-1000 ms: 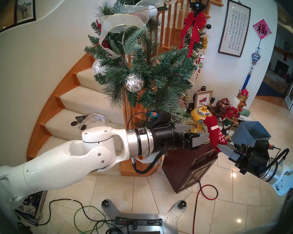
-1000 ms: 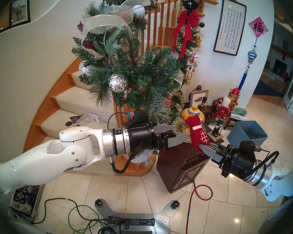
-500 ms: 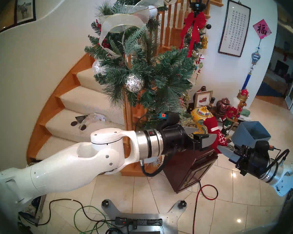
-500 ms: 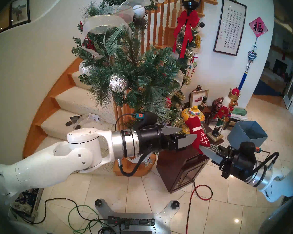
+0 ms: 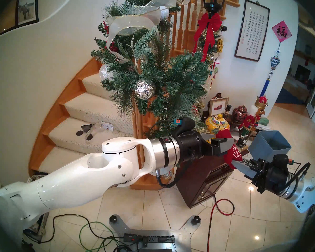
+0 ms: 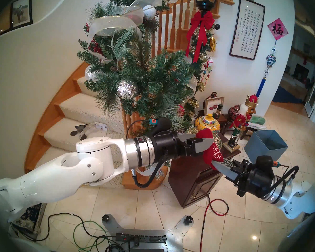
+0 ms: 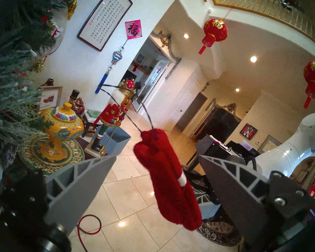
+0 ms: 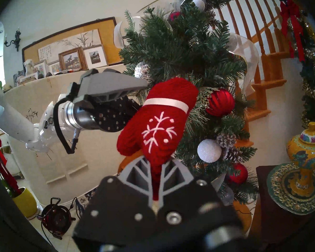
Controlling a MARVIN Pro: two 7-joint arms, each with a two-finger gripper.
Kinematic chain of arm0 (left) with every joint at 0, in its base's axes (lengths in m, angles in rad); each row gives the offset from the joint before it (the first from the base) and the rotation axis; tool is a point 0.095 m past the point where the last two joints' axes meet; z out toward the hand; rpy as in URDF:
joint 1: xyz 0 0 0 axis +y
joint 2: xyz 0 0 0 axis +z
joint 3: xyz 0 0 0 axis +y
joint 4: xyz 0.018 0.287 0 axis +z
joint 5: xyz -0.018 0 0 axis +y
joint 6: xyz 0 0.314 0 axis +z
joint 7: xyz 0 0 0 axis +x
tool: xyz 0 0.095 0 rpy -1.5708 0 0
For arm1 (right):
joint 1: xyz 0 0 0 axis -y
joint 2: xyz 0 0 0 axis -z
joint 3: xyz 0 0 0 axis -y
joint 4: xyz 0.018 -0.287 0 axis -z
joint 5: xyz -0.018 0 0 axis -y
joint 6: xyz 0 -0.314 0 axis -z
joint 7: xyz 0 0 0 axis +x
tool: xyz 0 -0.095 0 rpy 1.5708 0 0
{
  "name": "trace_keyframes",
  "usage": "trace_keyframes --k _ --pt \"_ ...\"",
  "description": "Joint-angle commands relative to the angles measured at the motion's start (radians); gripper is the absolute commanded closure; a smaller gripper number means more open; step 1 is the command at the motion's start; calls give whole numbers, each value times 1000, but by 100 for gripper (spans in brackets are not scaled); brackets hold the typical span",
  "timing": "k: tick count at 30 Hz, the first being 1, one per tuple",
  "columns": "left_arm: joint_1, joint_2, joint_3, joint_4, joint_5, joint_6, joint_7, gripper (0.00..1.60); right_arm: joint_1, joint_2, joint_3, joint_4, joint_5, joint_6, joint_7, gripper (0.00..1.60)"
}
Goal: Hang the ornament onto the Christmas-tree-style decoration
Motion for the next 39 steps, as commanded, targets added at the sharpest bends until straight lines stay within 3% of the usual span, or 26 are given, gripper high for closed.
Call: trace_keyframes --k 1,5,10,11,28,30,34,39 --pt "-5 -17 -2 -8 -6 -3 7 0 6 3 3 -6 -11 -1 88 160" --pt "-3 -18 2 -14 -7 -1 18 0 8 5 3 -2 2 -1 124 160" --pt "-1 -18 5 -27 -12 2 33 0 12 5 3 -4 -1 -1 125 160" --pt "-1 -19 6 -26 -12 2 34 0 13 3 3 -11 -17 -1 94 160" --pt "-1 -13 1 -31 -30 3 51 0 21 0 3 -14 -14 -1 106 160" --pt "-1 -13 1 -31 -30 3 51 3 21 0 3 -15 -15 -1 104 160" --pt "1 -7 -4 -25 -36 1 55 33 24 -1 3 -16 -13 -1 107 160" --pt "1 -6 -3 -25 -38 1 57 50 24 1 3 -11 1 -1 135 160"
